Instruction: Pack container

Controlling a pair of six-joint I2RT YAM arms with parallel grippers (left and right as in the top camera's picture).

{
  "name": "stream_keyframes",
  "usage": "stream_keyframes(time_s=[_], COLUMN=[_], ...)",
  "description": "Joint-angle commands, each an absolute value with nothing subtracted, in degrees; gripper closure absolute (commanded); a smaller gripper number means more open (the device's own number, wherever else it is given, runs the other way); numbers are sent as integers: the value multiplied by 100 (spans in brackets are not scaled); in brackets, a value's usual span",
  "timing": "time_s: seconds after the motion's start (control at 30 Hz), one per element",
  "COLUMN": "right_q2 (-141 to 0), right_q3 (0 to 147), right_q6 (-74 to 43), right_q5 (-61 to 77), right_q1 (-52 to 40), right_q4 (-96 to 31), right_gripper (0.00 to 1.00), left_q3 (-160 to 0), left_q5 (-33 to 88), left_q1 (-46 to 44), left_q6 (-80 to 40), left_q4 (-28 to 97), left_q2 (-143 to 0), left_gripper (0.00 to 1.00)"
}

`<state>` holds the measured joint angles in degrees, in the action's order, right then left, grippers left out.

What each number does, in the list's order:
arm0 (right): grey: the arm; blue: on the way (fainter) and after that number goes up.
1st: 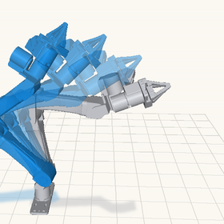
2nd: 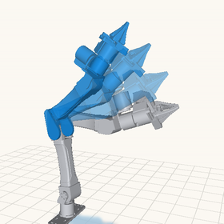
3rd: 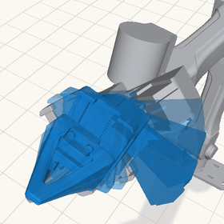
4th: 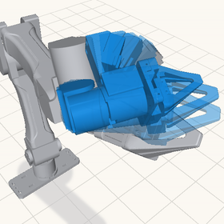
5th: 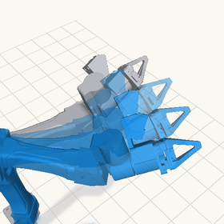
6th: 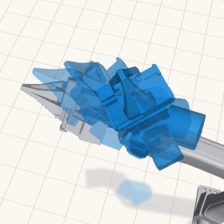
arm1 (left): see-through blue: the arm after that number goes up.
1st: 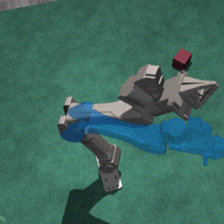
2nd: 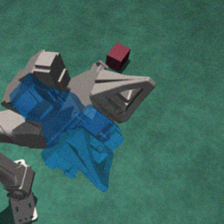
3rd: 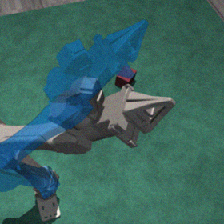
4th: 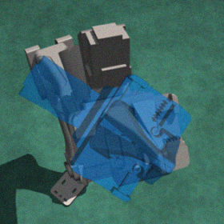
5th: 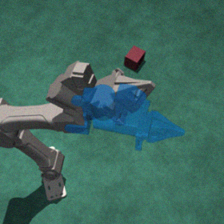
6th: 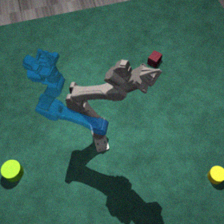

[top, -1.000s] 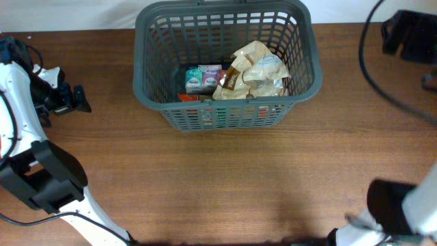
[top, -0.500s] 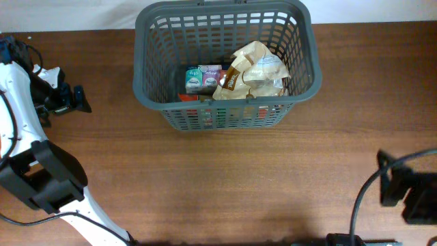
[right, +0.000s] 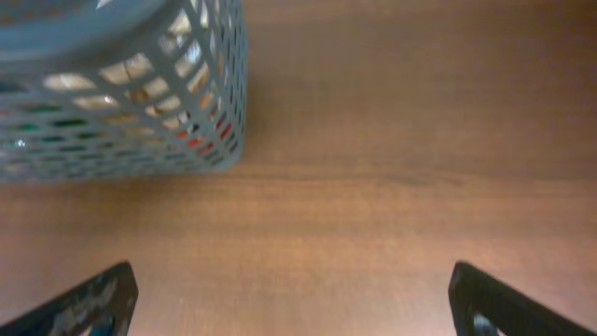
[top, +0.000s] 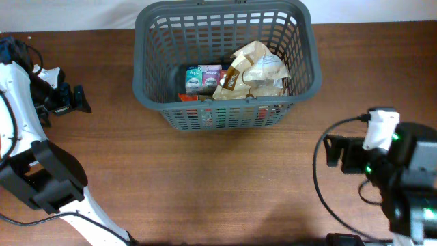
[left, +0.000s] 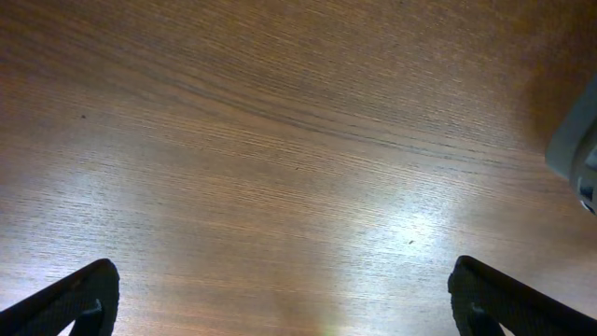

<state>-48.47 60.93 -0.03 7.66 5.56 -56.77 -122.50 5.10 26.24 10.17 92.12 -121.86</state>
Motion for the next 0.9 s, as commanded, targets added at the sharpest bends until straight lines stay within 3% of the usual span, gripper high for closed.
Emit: stream_keyframes(time_s=[0.0,0.2,0.6,0.87], right_q2=[-5009,-5575,-5837,-5835], right_q3=[5905,5905,5907,5905], right_q6=[-86,-23,89,1492], right_q5=[1238,2961,1586,1299], right_q1=[526,526,530,532], right_q4=[-5087,-4257,-4156,-3323], right_gripper=[1,1,1,1], left_q3=[-12228,-12228,-12228,-12228], left_q5=[506,506,506,506], left_q1=[2655,2655,2655,2655], left_q6=[972,972,972,972], left_q4=[9216,9216,9216,9216], left_q2=[-12193,-12193,-12193,-12193], left_gripper=[1,1,1,1])
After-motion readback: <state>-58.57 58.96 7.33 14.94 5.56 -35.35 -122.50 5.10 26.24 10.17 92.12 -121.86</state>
